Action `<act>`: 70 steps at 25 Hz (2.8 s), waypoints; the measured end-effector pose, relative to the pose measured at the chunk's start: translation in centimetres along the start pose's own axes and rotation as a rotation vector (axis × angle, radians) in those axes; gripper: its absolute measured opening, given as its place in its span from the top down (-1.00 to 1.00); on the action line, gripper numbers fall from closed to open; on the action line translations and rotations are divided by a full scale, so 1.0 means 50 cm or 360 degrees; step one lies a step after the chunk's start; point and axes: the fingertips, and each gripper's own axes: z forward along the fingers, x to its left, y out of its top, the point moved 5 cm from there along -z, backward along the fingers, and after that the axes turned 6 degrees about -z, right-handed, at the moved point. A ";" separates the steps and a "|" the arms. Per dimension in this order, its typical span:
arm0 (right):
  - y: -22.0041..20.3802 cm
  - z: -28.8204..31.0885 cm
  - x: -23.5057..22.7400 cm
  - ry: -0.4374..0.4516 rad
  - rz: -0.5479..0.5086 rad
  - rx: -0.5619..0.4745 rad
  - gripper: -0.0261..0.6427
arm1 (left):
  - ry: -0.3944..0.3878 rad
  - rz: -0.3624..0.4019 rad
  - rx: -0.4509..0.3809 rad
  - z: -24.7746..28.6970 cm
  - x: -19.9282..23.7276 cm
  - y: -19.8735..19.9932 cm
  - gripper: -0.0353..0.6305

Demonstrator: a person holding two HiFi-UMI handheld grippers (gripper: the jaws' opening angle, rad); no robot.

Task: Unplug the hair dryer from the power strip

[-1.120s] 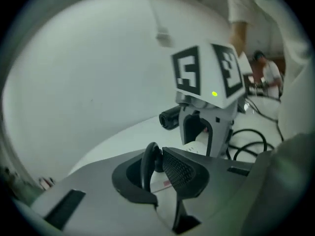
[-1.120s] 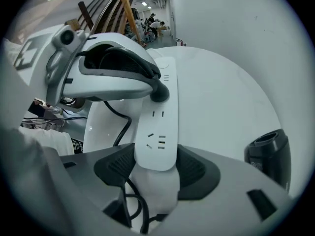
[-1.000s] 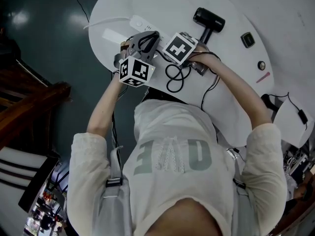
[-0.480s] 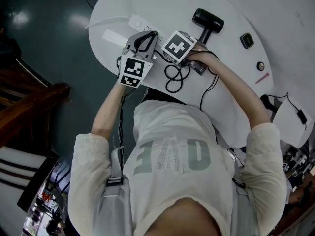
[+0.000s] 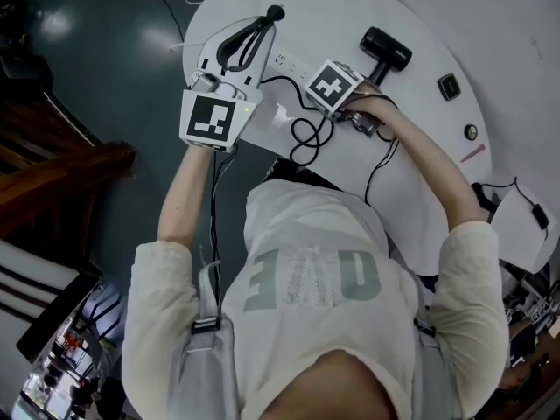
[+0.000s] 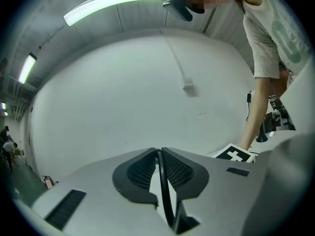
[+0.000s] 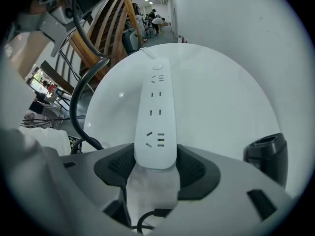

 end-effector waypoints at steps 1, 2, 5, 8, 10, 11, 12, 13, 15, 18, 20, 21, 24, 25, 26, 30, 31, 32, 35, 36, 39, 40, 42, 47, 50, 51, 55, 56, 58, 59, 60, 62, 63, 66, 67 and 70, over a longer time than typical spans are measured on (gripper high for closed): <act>0.000 0.003 -0.001 -0.0002 -0.0001 -0.0008 0.12 | -0.0003 -0.0008 0.0010 -0.003 -0.007 -0.003 0.74; -0.001 0.002 -0.001 -0.0009 0.0003 -0.0007 0.12 | -0.0005 -0.0018 0.0019 -0.005 -0.012 -0.006 0.74; -0.007 -0.006 0.000 -0.0030 0.0018 0.0017 0.12 | 0.0000 -0.0053 0.0042 -0.012 -0.020 -0.012 0.74; -0.007 -0.009 -0.004 -0.0049 0.0015 0.0033 0.12 | 0.0029 -0.0087 0.0101 -0.022 -0.021 -0.030 0.74; -0.009 -0.011 -0.006 -0.0061 0.0013 0.0045 0.12 | 0.0053 -0.0104 0.0150 -0.032 -0.022 -0.047 0.74; -0.009 -0.011 -0.006 -0.0063 0.0013 0.0045 0.12 | 0.0068 -0.0112 0.0178 -0.038 -0.023 -0.057 0.74; -0.009 -0.012 -0.007 -0.0065 0.0014 0.0043 0.12 | 0.0082 -0.0122 0.0212 -0.045 -0.024 -0.070 0.74; -0.009 -0.012 -0.006 -0.0066 0.0014 0.0039 0.12 | 0.0092 -0.0140 0.0252 -0.052 -0.027 -0.086 0.74; -0.007 -0.010 -0.004 -0.0048 0.0014 0.0020 0.12 | 0.0097 -0.0215 0.0346 -0.067 -0.034 -0.122 0.74; -0.006 -0.007 0.000 -0.0020 0.0012 0.0014 0.12 | 0.0109 -0.0350 0.0474 -0.096 -0.045 -0.176 0.74; -0.006 -0.007 0.000 -0.0021 0.0008 0.0014 0.12 | 0.0124 -0.0393 0.0534 -0.110 -0.052 -0.205 0.74; -0.007 -0.008 -0.001 -0.0028 0.0008 0.0014 0.12 | 0.0131 -0.0412 0.0557 -0.113 -0.056 -0.217 0.74; -0.008 -0.013 -0.010 -0.0065 0.0011 0.0022 0.12 | 0.0138 -0.0428 0.0613 -0.116 -0.074 -0.250 0.74; -0.011 -0.014 -0.011 -0.0074 0.0012 0.0029 0.12 | 0.0127 -0.0417 0.0641 -0.117 -0.084 -0.262 0.74; -0.013 -0.014 -0.010 -0.0077 0.0013 0.0034 0.12 | 0.0110 -0.0395 0.0675 -0.117 -0.095 -0.273 0.74; -0.014 -0.012 -0.003 -0.0063 0.0011 0.0014 0.12 | 0.0042 -0.0260 0.0782 -0.119 -0.133 -0.305 0.73; -0.012 -0.012 -0.003 -0.0063 0.0010 0.0008 0.12 | 0.0025 -0.0223 0.0801 -0.119 -0.140 -0.308 0.73; -0.011 -0.014 -0.004 -0.0067 0.0008 0.0007 0.12 | 0.0002 -0.0186 0.0823 -0.120 -0.148 -0.311 0.73; -0.011 -0.015 -0.005 -0.0072 0.0011 0.0021 0.12 | -0.0085 -0.0044 0.0962 -0.126 -0.176 -0.334 0.73; -0.012 -0.015 -0.004 -0.0066 0.0015 0.0023 0.12 | -0.0107 0.0017 0.1015 -0.128 -0.185 -0.343 0.73; -0.012 -0.013 -0.003 -0.0061 0.0019 0.0020 0.12 | -0.0119 0.0122 0.1076 -0.133 -0.205 -0.357 0.73; -0.012 -0.013 -0.003 -0.0063 0.0016 0.0019 0.12 | -0.0115 0.0120 0.1079 -0.134 -0.210 -0.358 0.73; -0.012 -0.014 -0.003 -0.0061 0.0015 0.0019 0.12 | -0.0118 0.0122 0.1088 -0.132 -0.222 -0.357 0.73; -0.010 -0.013 0.001 -0.0055 0.0028 0.0011 0.12 | -0.0220 0.0062 0.1161 -0.129 -0.269 -0.373 0.45; -0.005 -0.010 0.008 -0.0019 0.0023 -0.0017 0.12 | -0.0232 -0.0045 0.1178 -0.132 -0.287 -0.380 0.29; -0.004 -0.006 0.007 -0.0016 0.0017 -0.0039 0.12 | -0.0236 -0.0064 0.1177 -0.133 -0.292 -0.379 0.29; -0.003 0.000 -0.001 -0.0037 0.0012 -0.0071 0.12 | -0.0247 -0.0157 0.1158 -0.137 -0.295 -0.370 0.21; -0.004 -0.001 -0.001 -0.0037 0.0013 -0.0068 0.12 | -0.0241 -0.0193 0.1145 -0.138 -0.292 -0.364 0.21; -0.005 -0.004 -0.001 -0.0042 0.0012 -0.0046 0.12 | -0.0220 -0.0276 0.1100 -0.137 -0.282 -0.346 0.21; -0.006 -0.007 -0.002 -0.0045 0.0008 -0.0033 0.12 | -0.0206 -0.0316 0.1069 -0.134 -0.275 -0.333 0.21; -0.006 -0.009 -0.003 -0.0049 0.0004 -0.0017 0.12 | -0.0192 -0.0352 0.1035 -0.131 -0.267 -0.319 0.21; -0.006 -0.012 -0.004 -0.0050 -0.0002 0.0004 0.12 | -0.0163 -0.0423 0.0970 -0.121 -0.249 -0.292 0.21; -0.005 -0.010 -0.004 -0.0046 -0.0003 0.0006 0.12 | -0.0148 -0.0460 0.0944 -0.115 -0.238 -0.281 0.21; -0.004 -0.011 -0.003 -0.0045 -0.0006 0.0021 0.12 | -0.0080 -0.0553 0.0870 -0.094 -0.199 -0.255 0.21; -0.003 -0.010 -0.003 -0.0032 -0.0006 0.0022 0.12 | -0.0048 -0.0564 0.0839 -0.086 -0.184 -0.243 0.21; -0.001 -0.003 0.001 0.0031 -0.0007 -0.0016 0.12 | 0.0076 -0.0514 0.0708 -0.069 -0.144 -0.196 0.64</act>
